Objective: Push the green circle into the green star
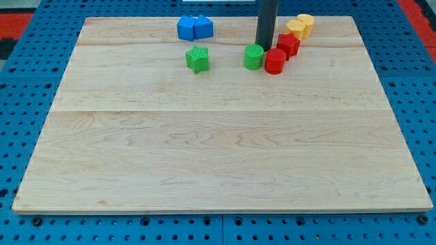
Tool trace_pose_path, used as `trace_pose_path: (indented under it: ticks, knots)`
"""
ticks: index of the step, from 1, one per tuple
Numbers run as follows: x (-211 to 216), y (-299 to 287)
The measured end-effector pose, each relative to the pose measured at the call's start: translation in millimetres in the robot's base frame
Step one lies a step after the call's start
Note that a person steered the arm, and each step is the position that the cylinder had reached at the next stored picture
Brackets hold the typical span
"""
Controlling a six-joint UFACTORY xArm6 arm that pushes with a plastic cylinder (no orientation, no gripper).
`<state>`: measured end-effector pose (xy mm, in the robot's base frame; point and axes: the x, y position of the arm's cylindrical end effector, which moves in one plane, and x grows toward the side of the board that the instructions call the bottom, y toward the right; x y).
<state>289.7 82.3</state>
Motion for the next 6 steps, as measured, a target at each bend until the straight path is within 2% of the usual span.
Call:
trace_pose_path:
  ticks: [1, 2, 3, 4, 5, 6]
  knots:
    - [23.3, 8.8]
    - [27.8, -33.4]
    - [34.6, -50.7]
    - [79.8, -30.1]
    - [79.4, -91.1]
    - [52.5, -141.5]
